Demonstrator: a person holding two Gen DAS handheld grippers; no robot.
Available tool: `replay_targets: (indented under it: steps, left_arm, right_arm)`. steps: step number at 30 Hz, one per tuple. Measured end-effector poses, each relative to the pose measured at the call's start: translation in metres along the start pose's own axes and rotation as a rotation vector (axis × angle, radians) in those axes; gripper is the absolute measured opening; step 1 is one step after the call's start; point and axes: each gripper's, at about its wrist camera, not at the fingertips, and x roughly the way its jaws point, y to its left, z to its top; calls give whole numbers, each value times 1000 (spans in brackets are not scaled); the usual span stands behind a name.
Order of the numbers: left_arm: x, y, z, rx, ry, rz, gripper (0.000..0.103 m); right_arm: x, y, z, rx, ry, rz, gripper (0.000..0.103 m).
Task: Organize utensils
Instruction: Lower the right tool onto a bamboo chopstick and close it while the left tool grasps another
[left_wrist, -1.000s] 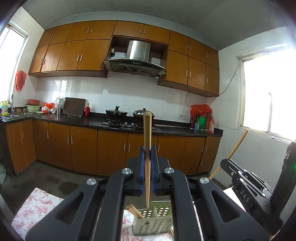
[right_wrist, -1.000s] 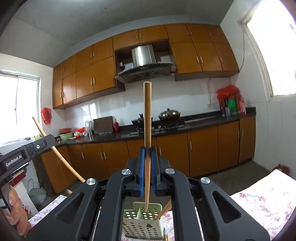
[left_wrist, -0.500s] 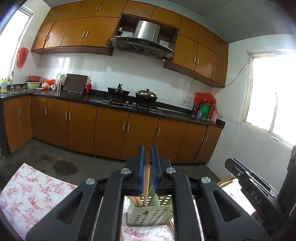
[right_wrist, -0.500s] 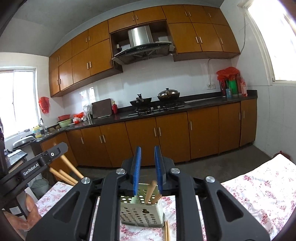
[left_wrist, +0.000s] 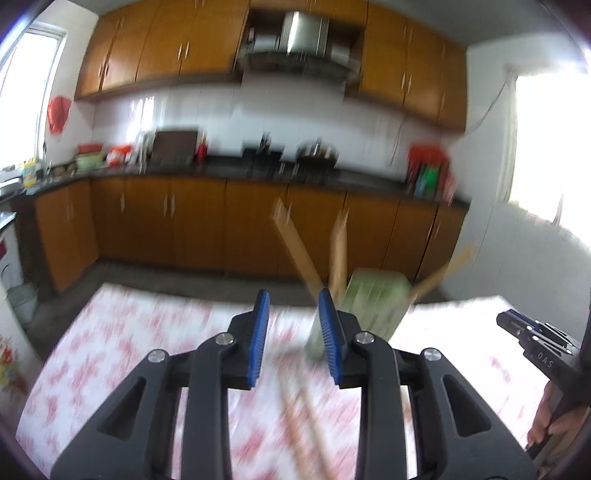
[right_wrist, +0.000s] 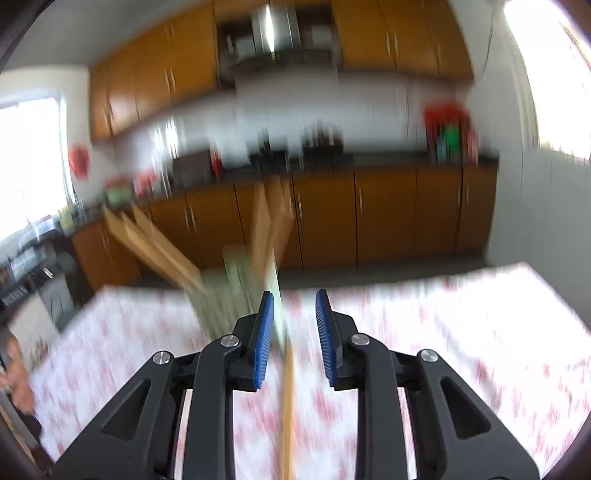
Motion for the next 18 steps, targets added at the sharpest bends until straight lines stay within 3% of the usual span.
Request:
replay_targets:
  steps: [3, 6, 14, 18]
  left_arm:
    - [20, 15, -47, -11, 158, 20, 29]
    - [35, 22, -82, -44, 270, 19, 28]
    - [53, 12, -125, -36, 377, -13, 27]
    - [60, 1, -133, -22, 414, -32, 24]
  right_arm:
    - [39, -8, -55, 44, 243, 22, 17]
    - [55, -4, -92, 42, 345, 28, 13]
    - [66, 3, -106, 42, 390, 35, 9]
    - [69, -2, -104, 21, 364, -59, 8]
